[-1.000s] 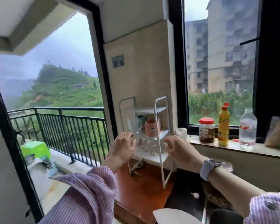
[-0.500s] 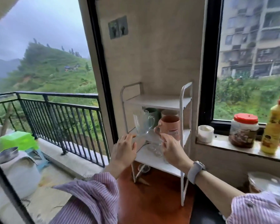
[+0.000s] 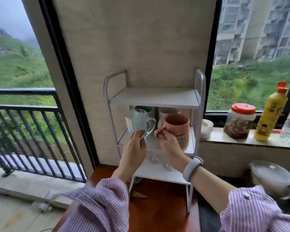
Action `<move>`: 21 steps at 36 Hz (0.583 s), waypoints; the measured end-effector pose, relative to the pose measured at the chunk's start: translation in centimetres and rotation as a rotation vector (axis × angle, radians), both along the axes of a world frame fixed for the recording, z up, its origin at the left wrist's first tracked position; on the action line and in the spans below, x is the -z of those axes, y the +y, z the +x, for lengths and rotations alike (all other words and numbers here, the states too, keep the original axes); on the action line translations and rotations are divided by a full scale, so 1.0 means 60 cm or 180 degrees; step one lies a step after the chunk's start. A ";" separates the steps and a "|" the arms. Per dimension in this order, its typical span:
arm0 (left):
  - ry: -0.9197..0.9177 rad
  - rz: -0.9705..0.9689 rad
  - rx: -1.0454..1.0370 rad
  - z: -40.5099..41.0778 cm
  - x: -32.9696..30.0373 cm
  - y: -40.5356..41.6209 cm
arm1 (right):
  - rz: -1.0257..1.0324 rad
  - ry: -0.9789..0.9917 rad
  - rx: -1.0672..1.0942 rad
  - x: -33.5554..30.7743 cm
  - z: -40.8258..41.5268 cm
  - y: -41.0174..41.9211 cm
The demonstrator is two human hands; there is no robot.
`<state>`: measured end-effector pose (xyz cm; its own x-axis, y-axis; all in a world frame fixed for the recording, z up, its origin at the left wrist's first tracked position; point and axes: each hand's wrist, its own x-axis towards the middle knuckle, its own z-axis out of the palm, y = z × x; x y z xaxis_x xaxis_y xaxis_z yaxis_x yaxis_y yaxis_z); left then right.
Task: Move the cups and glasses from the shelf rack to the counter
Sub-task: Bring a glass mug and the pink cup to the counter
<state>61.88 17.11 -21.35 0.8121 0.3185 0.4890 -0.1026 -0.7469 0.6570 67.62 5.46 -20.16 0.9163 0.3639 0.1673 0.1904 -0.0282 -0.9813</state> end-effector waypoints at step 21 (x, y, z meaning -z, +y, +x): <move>0.0050 -0.0866 0.0186 0.097 -0.015 -0.067 | -0.0282 0.0297 0.0672 -0.020 -0.016 -0.106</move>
